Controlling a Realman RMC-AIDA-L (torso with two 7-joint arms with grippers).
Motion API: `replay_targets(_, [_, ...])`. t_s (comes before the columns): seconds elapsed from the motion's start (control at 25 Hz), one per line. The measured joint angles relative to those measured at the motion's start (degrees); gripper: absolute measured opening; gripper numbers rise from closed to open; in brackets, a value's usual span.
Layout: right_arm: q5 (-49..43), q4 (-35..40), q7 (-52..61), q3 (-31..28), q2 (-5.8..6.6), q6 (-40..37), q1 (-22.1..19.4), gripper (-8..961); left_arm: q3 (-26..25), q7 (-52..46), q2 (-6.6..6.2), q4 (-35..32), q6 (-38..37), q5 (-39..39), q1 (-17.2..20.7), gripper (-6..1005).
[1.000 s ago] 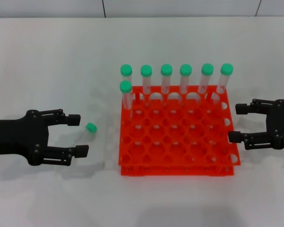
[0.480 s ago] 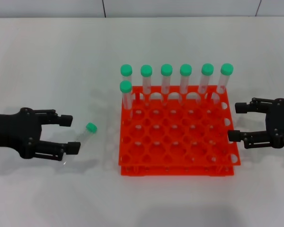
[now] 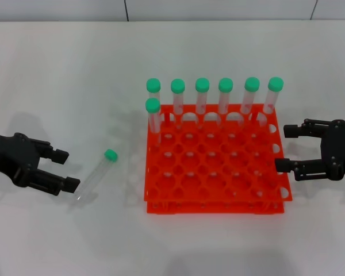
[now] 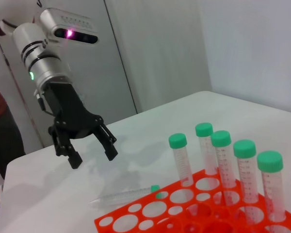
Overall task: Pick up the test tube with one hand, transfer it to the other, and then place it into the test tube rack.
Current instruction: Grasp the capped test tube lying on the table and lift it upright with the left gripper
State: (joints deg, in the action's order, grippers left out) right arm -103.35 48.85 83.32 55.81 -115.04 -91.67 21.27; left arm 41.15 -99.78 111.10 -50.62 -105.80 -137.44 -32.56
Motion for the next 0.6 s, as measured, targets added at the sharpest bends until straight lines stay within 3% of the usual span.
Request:
replay_targets(0.2, [0.04,0.04,0.0,0.0,-0.01,0.06,0.04,858,0.04,-1.38,0.07,0.02,0.81,-3.27,-1.82,827])
replay_targets(0.6, [0.17,0.38,0.0,0.0,-0.04,0.31,0.31,858,0.27,-4.66,1.65,0.48,0.88,-13.61,-5.29,820])
